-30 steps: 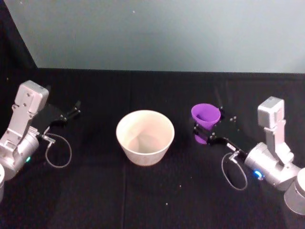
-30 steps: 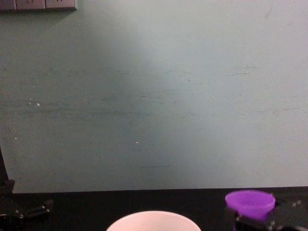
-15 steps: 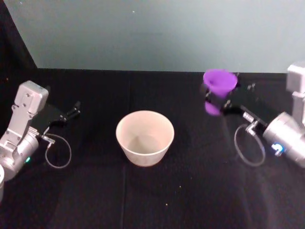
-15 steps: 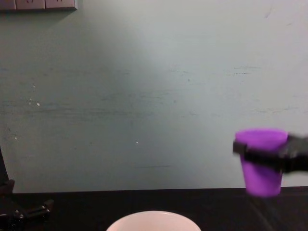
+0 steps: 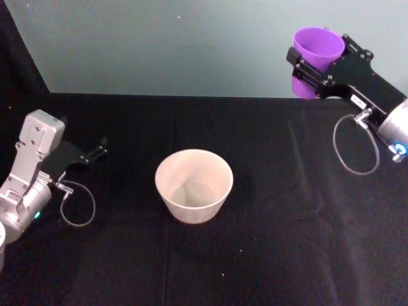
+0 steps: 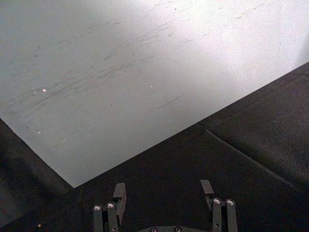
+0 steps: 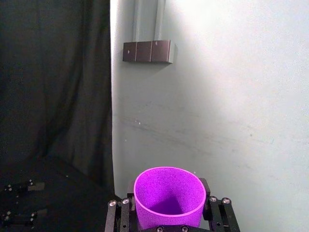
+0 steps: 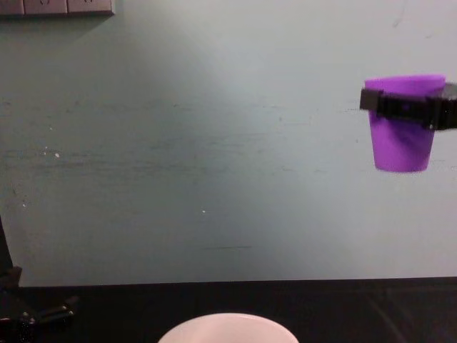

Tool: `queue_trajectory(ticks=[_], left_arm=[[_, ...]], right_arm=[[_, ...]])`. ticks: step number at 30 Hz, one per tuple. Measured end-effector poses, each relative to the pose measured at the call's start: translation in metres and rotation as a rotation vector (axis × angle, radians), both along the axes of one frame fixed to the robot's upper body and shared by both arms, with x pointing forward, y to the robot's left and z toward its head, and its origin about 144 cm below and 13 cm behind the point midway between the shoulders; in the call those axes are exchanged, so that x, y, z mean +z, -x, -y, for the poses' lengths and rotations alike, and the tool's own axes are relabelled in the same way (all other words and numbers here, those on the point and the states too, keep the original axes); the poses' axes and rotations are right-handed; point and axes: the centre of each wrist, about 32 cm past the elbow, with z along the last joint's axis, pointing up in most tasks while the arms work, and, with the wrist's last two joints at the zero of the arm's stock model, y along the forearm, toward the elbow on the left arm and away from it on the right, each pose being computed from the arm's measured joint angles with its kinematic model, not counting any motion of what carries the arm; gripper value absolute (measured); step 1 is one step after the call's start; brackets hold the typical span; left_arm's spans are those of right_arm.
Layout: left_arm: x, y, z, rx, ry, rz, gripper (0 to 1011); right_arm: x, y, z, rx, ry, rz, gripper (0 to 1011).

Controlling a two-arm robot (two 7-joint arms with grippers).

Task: Pick up the cup and pour the mung beans from the cup into the bowl.

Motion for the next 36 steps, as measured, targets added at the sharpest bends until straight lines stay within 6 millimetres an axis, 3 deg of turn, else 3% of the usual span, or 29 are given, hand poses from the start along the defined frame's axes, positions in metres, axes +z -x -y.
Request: queue_trajectory(ticks=[36], left_arm=[[0.0, 0.0, 0.0, 0.0, 0.0, 0.0, 1000]], right_arm=[[0.0, 0.0, -0.0002, 0.001, 0.002, 0.001, 746]])
